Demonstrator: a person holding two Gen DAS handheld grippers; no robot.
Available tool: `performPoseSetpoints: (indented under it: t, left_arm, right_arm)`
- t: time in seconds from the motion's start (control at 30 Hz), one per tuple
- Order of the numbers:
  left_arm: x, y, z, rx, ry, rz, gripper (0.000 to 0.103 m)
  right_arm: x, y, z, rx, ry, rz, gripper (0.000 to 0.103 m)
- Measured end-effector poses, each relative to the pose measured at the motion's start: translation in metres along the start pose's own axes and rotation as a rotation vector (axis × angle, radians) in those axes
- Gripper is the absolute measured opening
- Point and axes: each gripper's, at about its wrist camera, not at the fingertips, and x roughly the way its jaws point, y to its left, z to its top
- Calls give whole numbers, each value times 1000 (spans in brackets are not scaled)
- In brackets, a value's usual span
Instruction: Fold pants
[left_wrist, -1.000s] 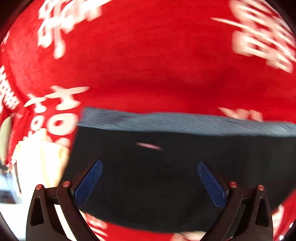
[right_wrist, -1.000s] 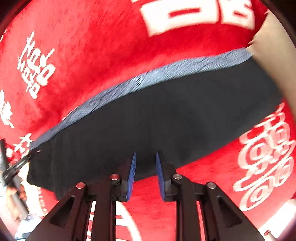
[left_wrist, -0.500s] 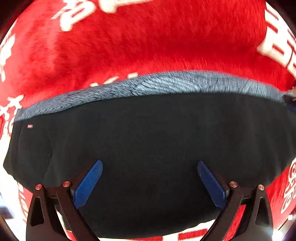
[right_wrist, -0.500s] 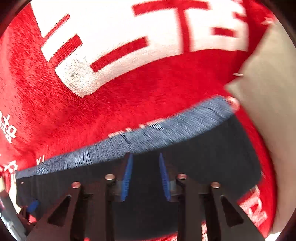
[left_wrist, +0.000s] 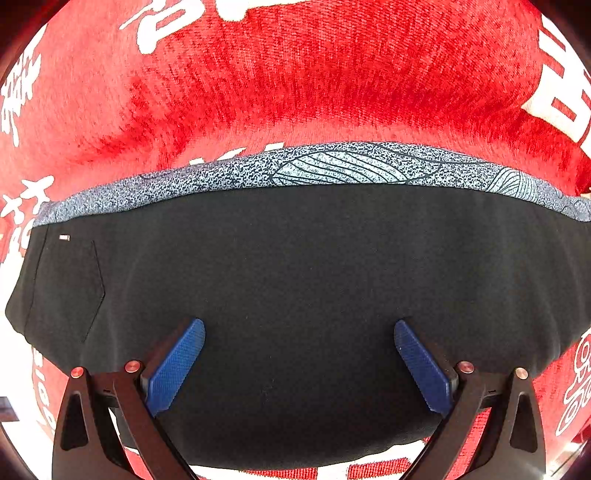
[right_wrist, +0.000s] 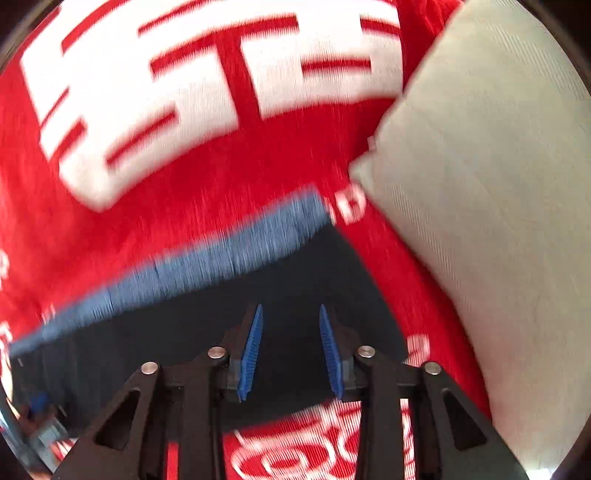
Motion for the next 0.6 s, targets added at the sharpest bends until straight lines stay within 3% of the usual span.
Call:
performPoseSetpoints:
  t: [0.03, 0.07, 0.1, 0.23, 0.33, 0.6]
  left_arm:
    - [0, -1, 0, 12, 0, 6, 103]
    - [-1, -1, 3, 17, 1, 8, 103]
    - [0, -1, 3, 22, 1, 8, 103]
    - [2, 0, 5, 11, 3, -12, 103]
    - [1, -3, 5, 0, 11, 0, 103]
    - [-6, -14, 1, 5, 6, 23, 103]
  right_arm:
    - [10, -6, -13, 8, 33, -14, 36]
    - [11, -12, -20, 17, 24, 6, 33]
    - [6, -17, -29, 19, -45, 29, 33]
    - [-5, -10, -41, 6, -24, 16, 34]
    - [-16, -24, -52, 128, 13, 49, 37]
    - [-13, -76, -97, 393, 102, 286, 43]
